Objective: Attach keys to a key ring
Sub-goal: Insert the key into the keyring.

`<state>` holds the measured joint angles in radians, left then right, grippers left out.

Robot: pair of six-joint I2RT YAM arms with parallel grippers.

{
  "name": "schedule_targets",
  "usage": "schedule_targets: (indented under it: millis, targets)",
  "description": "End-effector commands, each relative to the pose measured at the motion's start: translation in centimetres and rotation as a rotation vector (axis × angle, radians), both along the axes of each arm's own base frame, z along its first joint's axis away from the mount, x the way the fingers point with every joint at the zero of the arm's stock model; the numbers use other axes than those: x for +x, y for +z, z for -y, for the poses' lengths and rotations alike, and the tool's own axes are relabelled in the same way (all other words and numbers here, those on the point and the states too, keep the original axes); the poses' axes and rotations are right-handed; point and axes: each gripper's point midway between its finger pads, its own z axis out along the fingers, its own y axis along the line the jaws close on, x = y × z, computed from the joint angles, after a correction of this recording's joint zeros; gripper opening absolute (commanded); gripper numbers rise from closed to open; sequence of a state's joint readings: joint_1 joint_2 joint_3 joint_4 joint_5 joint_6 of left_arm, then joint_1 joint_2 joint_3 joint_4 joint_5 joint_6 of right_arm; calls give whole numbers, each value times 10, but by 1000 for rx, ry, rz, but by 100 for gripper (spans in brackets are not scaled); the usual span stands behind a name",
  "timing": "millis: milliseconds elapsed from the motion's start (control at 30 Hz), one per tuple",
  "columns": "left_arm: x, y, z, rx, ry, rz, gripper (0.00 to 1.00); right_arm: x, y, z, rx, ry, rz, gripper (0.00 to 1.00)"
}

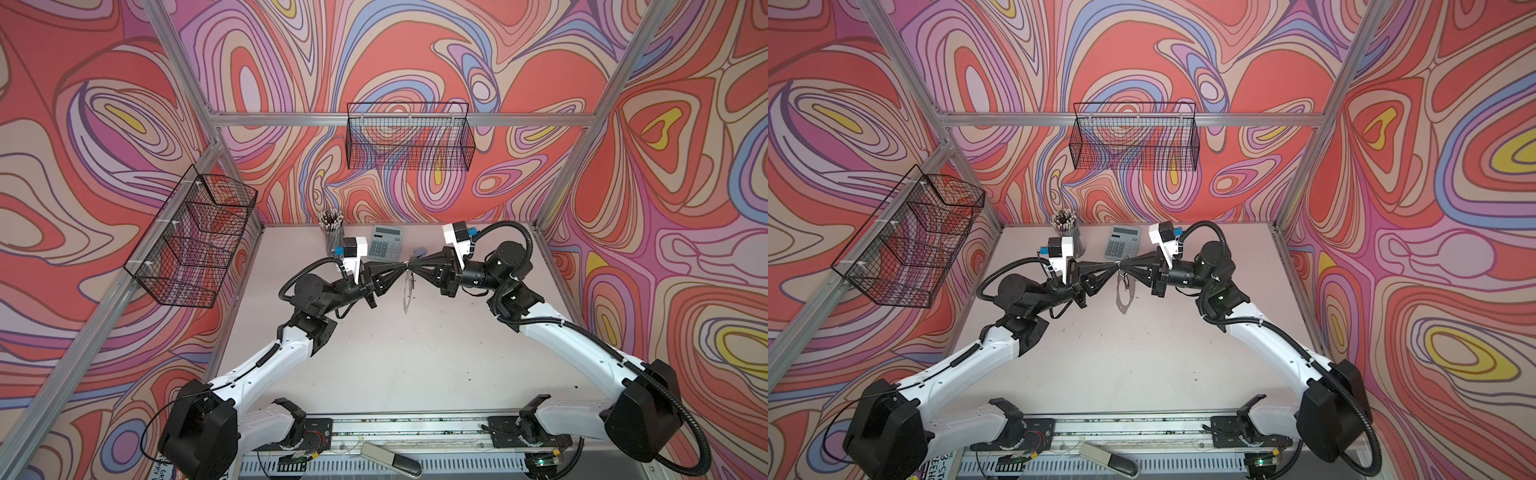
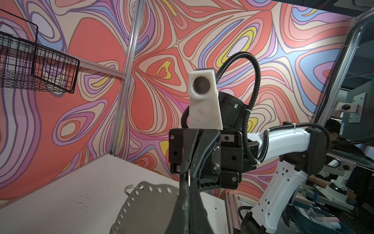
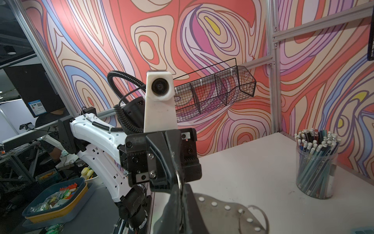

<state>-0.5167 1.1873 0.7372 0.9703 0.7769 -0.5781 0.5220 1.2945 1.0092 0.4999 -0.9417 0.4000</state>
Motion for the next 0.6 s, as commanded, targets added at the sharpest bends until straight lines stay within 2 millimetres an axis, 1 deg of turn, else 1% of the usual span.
schedule_targets:
  millis: [0,100,133,200,233,333,467,567]
  targets:
    - [-5,19,-1,-37,-7,58,0,-8,9,-2,4,49,21,0]
    - [-3,16,-1,-25,0,56,0,-7,6,-1,-16,29,27,0]
    - [-3,15,-1,-16,5,52,1,-5,4,0,-32,12,32,0]
    - [1,9,-2,16,20,34,19,-3,0,1,-72,-15,45,0]
    - [2,6,-2,40,25,25,24,-1,-4,1,-100,-27,51,0]
    - [3,-3,-5,136,37,2,26,4,-18,4,-198,-66,64,0]
    - [-2,-23,-9,346,60,-3,25,12,-39,9,-348,-114,88,0]
    - [-8,-36,-13,472,57,7,24,13,-46,15,-413,-142,112,0]
